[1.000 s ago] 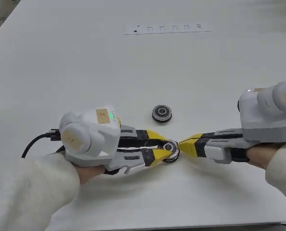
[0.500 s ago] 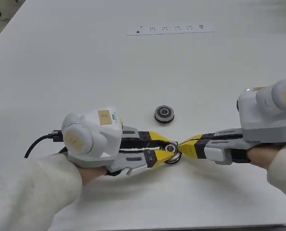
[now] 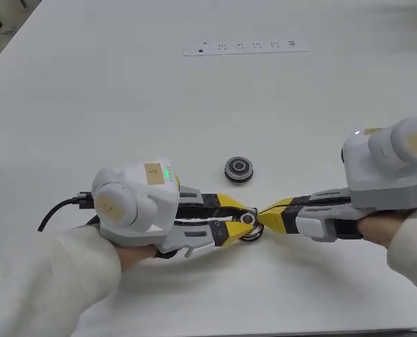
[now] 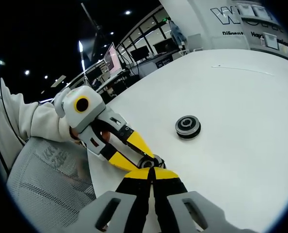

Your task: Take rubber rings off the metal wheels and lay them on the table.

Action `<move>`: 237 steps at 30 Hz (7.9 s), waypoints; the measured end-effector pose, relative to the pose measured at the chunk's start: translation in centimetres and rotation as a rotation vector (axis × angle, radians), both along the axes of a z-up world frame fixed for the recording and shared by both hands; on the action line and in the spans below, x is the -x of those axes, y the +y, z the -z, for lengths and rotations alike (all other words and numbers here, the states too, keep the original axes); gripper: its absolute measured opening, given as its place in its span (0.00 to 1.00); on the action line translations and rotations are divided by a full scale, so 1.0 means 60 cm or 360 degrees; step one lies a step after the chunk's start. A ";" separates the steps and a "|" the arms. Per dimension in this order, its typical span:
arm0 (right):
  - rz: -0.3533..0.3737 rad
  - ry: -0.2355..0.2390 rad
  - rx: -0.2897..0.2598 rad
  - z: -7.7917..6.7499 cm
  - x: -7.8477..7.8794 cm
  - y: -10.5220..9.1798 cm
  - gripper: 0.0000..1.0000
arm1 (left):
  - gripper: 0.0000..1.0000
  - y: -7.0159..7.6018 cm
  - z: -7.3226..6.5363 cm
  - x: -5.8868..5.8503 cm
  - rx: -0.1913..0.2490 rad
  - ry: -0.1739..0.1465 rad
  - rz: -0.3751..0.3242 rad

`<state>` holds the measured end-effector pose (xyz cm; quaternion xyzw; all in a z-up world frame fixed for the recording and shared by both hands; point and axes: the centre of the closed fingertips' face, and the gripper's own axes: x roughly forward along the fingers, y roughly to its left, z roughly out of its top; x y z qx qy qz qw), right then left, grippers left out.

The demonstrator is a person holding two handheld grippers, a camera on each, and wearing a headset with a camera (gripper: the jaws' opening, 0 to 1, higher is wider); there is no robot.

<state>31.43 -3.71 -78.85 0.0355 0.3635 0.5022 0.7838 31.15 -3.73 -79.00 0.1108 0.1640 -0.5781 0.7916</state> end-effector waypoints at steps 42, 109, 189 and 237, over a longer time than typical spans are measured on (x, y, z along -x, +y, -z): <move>-0.0063 -0.0048 0.0034 -0.020 0.009 -0.005 0.00 | 0.17 0.004 -0.016 0.013 -0.0165 -0.0022 0.0056; -0.0129 -0.0261 -0.0167 -0.186 0.018 0.079 0.00 | 0.76 0.139 -0.063 0.039 -0.0160 0.0029 -0.0223; -0.0221 -0.0205 0.0199 0.010 0.024 0.101 0.09 | 0.75 0.149 -0.030 0.044 -0.0241 0.0083 -0.0201; -0.0092 -0.0397 -0.0152 -0.130 -0.024 -0.012 0.46 | 0.73 0.151 -0.037 0.041 -0.0221 0.0084 -0.0230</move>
